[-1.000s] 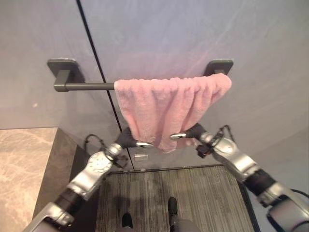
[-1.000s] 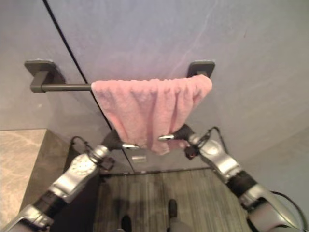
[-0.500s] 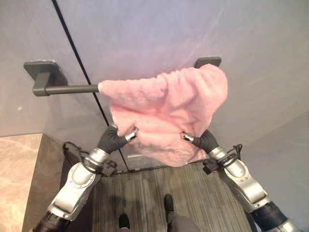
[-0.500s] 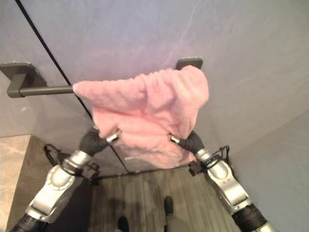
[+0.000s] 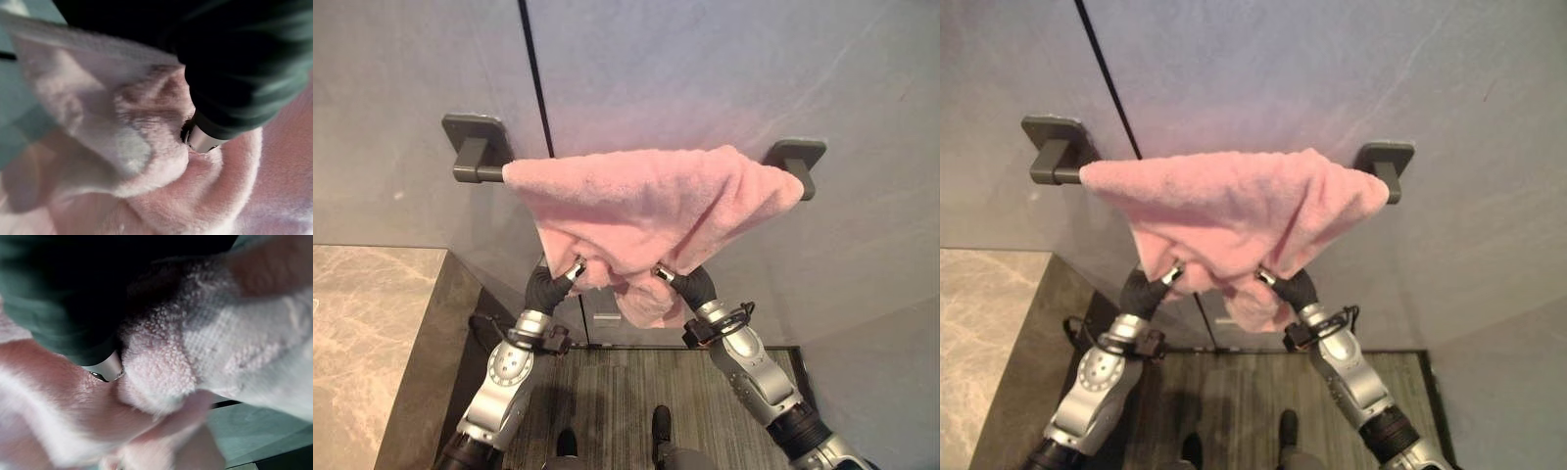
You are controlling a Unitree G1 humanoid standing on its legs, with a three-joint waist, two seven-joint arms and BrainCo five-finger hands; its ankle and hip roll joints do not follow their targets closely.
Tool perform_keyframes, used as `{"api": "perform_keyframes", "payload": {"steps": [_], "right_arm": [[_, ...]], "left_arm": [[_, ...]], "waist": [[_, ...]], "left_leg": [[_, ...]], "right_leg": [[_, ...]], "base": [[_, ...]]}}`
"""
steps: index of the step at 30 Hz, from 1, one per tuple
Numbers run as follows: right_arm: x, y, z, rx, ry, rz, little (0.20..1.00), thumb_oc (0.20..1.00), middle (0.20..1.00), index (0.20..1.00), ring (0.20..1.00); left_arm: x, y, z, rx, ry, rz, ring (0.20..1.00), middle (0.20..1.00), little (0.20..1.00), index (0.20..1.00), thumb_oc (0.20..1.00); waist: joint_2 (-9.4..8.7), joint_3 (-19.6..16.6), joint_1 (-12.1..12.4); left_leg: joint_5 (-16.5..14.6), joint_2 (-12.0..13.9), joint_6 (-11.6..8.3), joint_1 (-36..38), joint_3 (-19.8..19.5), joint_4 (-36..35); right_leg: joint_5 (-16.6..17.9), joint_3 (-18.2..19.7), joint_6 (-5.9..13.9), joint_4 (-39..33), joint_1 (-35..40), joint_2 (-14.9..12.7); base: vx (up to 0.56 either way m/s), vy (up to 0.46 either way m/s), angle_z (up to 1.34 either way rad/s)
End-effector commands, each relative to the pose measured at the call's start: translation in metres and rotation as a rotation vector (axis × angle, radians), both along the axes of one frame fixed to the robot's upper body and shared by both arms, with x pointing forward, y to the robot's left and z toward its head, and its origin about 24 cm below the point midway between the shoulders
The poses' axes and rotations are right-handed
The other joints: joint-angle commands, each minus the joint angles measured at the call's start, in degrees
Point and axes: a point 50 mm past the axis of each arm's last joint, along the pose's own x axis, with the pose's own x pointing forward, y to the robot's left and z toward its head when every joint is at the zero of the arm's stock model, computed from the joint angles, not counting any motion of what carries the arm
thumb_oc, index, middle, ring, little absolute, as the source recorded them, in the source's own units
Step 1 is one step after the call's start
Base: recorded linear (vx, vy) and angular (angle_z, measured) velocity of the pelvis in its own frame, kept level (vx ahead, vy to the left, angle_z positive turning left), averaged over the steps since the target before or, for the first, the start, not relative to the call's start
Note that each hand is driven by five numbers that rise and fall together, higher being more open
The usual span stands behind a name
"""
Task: Put brush and paste in cup on sink, flatten towel.
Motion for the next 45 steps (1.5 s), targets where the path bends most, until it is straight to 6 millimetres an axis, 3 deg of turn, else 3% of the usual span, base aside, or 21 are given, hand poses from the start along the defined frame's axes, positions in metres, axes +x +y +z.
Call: {"api": "perform_keyframes", "payload": {"steps": [1, 2, 3, 5, 6, 10, 12, 13, 14, 15, 18, 20, 21, 22, 24, 25, 28, 35, 38, 39, 45], "right_arm": [[0.005, 0.001, 0.032, 0.038, -0.178, -0.053, 0.200, 0.200, 0.200, 0.200, 0.200], [0.005, 0.001, 0.032, 0.038, -0.178, -0.053, 0.200, 0.200, 0.200, 0.200, 0.200], [-0.001, -0.002, 0.053, 0.053, -0.285, -0.067, 0.200, 0.200, 0.200, 0.200, 0.200], [-0.002, -0.003, 0.050, 0.011, -0.293, -0.070, 0.200, 0.200, 0.200, 0.200, 0.200], [0.003, -0.007, 0.035, -0.066, -0.229, -0.138, 0.200, 0.200, 0.200, 0.200, 0.200], [-0.001, -0.009, 0.029, -0.027, -0.202, -0.128, 0.200, 0.200, 0.200, 0.200, 0.200], [0.001, -0.008, 0.021, -0.042, -0.164, -0.129, 0.200, 0.200, 0.200, 0.200, 0.200], [0.003, -0.007, 0.011, -0.057, -0.115, -0.127, 0.382, 0.382, 0.382, 0.382, 0.382], [0.009, -0.006, -0.012, -0.107, -0.009, -0.145, 1.000, 1.000, 1.000, 1.000, 1.000], [0.010, -0.008, -0.019, -0.159, 0.009, -0.156, 1.000, 1.000, 1.000, 1.000, 1.000], [0.012, -0.011, -0.040, -0.204, 0.097, -0.169, 1.000, 1.000, 1.000, 1.000, 1.000], [0.008, -0.018, -0.077, -0.216, 0.276, -0.207, 1.000, 1.000, 1.000, 1.000, 1.000], [0.008, -0.018, -0.077, -0.216, 0.275, -0.207, 1.000, 1.000, 1.000, 1.000, 1.000], [0.005, -0.032, -0.106, -0.280, 0.397, -0.283, 1.000, 1.000, 1.000, 1.000, 1.000], [0.003, -0.036, -0.115, -0.294, 0.444, -0.300, 1.000, 1.000, 1.000, 1.000, 1.000], [0.000, -0.049, -0.132, -0.245, 0.554, -0.408, 1.000, 1.000, 1.000, 1.000, 1.000], [-0.001, -0.058, -0.134, -0.118, 0.598, -0.479, 1.000, 1.000, 1.000, 1.000, 1.000], [-0.016, -0.087, -0.149, -0.068, 0.665, -0.634, 1.000, 1.000, 1.000, 1.000, 1.000], [-0.028, -0.102, -0.167, -0.153, 0.746, -0.688, 1.000, 1.000, 1.000, 1.000, 1.000], [-0.037, -0.104, -0.179, -0.296, 0.792, -0.637, 1.000, 1.000, 1.000, 1.000, 1.000], [-0.042, -0.105, -0.186, -0.350, 0.819, -0.613, 1.000, 1.000, 1.000, 1.000, 1.000]], "left_arm": [[0.001, -0.006, 0.007, -0.081, -0.057, -0.040, 0.200, 0.200, 0.200, 0.200, 0.200], [0.001, -0.006, 0.007, -0.081, -0.057, -0.040, 0.200, 0.200, 0.200, 0.200, 0.200], [-0.006, 0.000, 0.029, -0.049, -0.172, -0.003, 0.200, 0.200, 0.200, 0.200, 0.200], [-0.008, 0.002, 0.030, -0.090, -0.171, -0.017, 0.200, 0.200, 0.200, 0.200, 0.200], [-0.005, 0.003, 0.010, -0.028, -0.088, 0.027, 0.200, 0.200, 0.200, 0.200, 0.200], [-0.007, 0.011, 0.008, -0.016, -0.083, 0.061, 0.200, 0.200, 0.200, 0.200, 0.200], [-0.005, 0.010, -0.003, -0.003, -0.032, 0.066, 0.200, 0.200, 0.200, 0.200, 0.200], [-0.002, 0.009, -0.020, 0.046, 0.037, 0.080, 0.200, 0.200, 0.200, 0.200, 0.200], [0.003, 0.013, -0.051, 0.111, 0.172, 0.133, 0.200, 0.200, 0.200, 0.200, 0.200], [0.004, 0.015, -0.062, 0.186, 0.204, 0.155, 1.000, 1.000, 1.000, 1.000, 1.000], [0.002, 0.017, -0.074, 0.237, 0.242, 0.155, 1.000, 1.000, 1.000, 1.000, 1.000], [-0.005, 0.020, -0.108, 0.226, 0.411, 0.160, 1.000, 1.000, 1.000, 1.000, 1.000], [-0.005, 0.020, -0.108, 0.227, 0.410, 0.160, 1.000, 1.000, 1.000, 1.000, 1.000], [-0.011, 0.026, -0.133, 0.336, 0.516, 0.190, 1.000, 1.000, 1.000, 1.000, 1.000], [-0.013, 0.027, -0.141, 0.373, 0.552, 0.201, 1.000, 1.000, 1.000, 1.000, 1.000], [-0.016, 0.033, -0.152, 0.394, 0.601, 0.260, 1.000, 1.000, 1.000, 1.000, 1.000], [-0.018, 0.038, -0.160, 0.324, 0.655, 0.321, 1.000, 1.000, 1.000, 1.000, 1.000], [-0.026, 0.051, -0.164, 0.322, 0.682, 0.376, 1.000, 1.000, 1.000, 1.000, 1.000], [-0.034, 0.060, -0.186, 0.419, 0.786, 0.399, 1.000, 1.000, 1.000, 1.000, 1.000], [-0.042, 0.062, -0.201, 0.495, 0.865, 0.362, 1.000, 1.000, 1.000, 1.000, 1.000], [-0.045, 0.061, -0.208, 0.515, 0.902, 0.342, 1.000, 1.000, 1.000, 1.000, 1.000]], "waist": [[-0.56, -1.24, 0.33], [-0.55, -1.23, 0.33], [-0.58, -0.94, 0.68], [-0.78, -1.03, 0.58], [-0.86, -1.27, 0.42], [-0.71, -0.85, 0.64], [-0.76, -1.00, 0.60], [-0.78, -1.14, 0.55], [-0.78, -1.30, 0.65], [-0.64, -1.35, 0.69], [-0.48, -1.64, 0.82], [-0.24, -2.34, 0.95], [-0.24, -2.33, 0.97], [0.02, -2.65, 0.56], [0.15, -2.64, 0.46], [0.37, -2.73, 0.03], [0.64, -2.90, -0.58], [0.92, -3.40, -1.57], [1.11, -3.35, -2.02], [1.18, -3.38, -2.33], [1.26, -3.39, -2.50]], "left_leg": [[2.14, -1.64, 0.90, -1.90, -1.27, 0.34], [2.14, -1.64, 0.90, -1.90, -1.27, 0.34], [2.12, -1.56, 0.89, -1.97, -1.34, 0.34], [2.12, -1.58, 0.83, -2.12, -1.44, 0.34], [1.97, -1.53, 0.94, -1.78, -1.25, 0.34], [1.99, -1.61, 1.01, -1.81, -1.55, 0.34], [1.96, -1.58, 1.02, -1.67, -1.47, 0.34], [1.88, -1.58, 1.05, -1.51, -1.35, 0.34], [1.80, -1.59, 1.22, -1.19, -1.29, 0.34], [1.76, -1.61, 1.24, -1.02, -1.28, 0.34], [1.54, -1.69, 1.27, -0.62, -1.21, 0.34], [1.40, -1.69, 1.28, -0.10, -1.17, 0.34], [1.39, -1.69, 1.28, -0.08, -1.17, 0.34], [1.26, -1.63, 1.30, 0.28, -1.06, 0.34], [1.15, -1.56, 1.29, 0.57, -0.98, 0.34], [1.04, -1.54, 1.35, 0.91, -0.90, 0.34], [0.91, -1.49, 1.33, 1.28, -0.50, 0.34], [0.55, -1.27, 1.28, 1.93, 0.25, 0.34], [0.63, -1.17, 1.18, 1.97, 0.55, 0.34], [0.63, -1.08, 1.09, 1.97, 0.82, 0.34], [0.62, -1.02, 1.06, 2.01, 0.92, 0.34]], "right_leg": [[-1.32, 1.01, 6.34, 0.02, 3.31, -4.29], [-1.32, 1.00, 6.34, 0.02, 3.31, -4.29], [-1.37, 0.84, 6.19, 0.02, 3.45, -4.31], [-1.35, 0.82, 6.30, 0.02, 3.36, -4.39], [-1.56, 0.70, 6.26, 0.02, 3.63, -4.46], [-1.66, 0.73, 6.16, 0.02, 3.67, -4.39], [-1.74, 0.79, 6.13, 0.02, 3.77, -4.45], [-1.88, 0.85, 6.08, 0.02, 3.96, -4.48], [-1.92, 0.90, 5.94, 0.02, 4.28, -4.52], [-2.00, 0.81, 5.91, 0.02, 4.46, -4.52], [-2.22, 0.76, 5.86, 0.02, 4.85, -4.51], [-2.55, 0.62, 5.64, 0.02, 5.43, -4.51], [-2.56, 0.62, 5.64, 0.02, 5.44, -4.51], [-2.62, 0.91, 5.57, 0.02, 5.58, -4.35], [-2.68, 0.92, 5.48, 0.02, 5.77, -4.30], [-2.77, 1.06, 5.37, 0.02, 5.93, -4.17], [-2.82, 1.43, 5.29, 0.02, 5.99, -4.04], [-2.82, 2.13, 5.33, 0.02, 5.95, -3.78], [-2.68, 2.44, 5.32, 0.02, 5.76, -3.62], [-2.65, 2.71, 5.24, 0.02, 5.69, -3.55], [-2.68, 2.84, 5.17, 0.02, 5.73, -3.48]], "base": [[0.00, 0.000, 0.00], [0.00, 0.000, 0.00], [0.00, 0.000, 0.00], [0.00, 0.000, 0.00], [0.00, 0.000, 0.00], [0.01, 0.002, 0.01], [0.00, 0.000, 0.00], [0.00, 0.000, 0.00], [0.00, 0.000, 0.00], [0.00, 0.000, 0.00], [0.01, 0.001, -0.01], [0.02, -0.001, 0.00], [0.03, 0.006, -0.02], [0.00, 0.000, 0.00], [0.00, 0.000, 0.00], [0.00, 0.000, 0.00], [0.00, 0.004, -0.02], [0.01, 0.005, -0.05], [-0.02, 0.001, -0.11], [0.00, 0.000, 0.00], [0.00, 0.001, -0.04]]}}
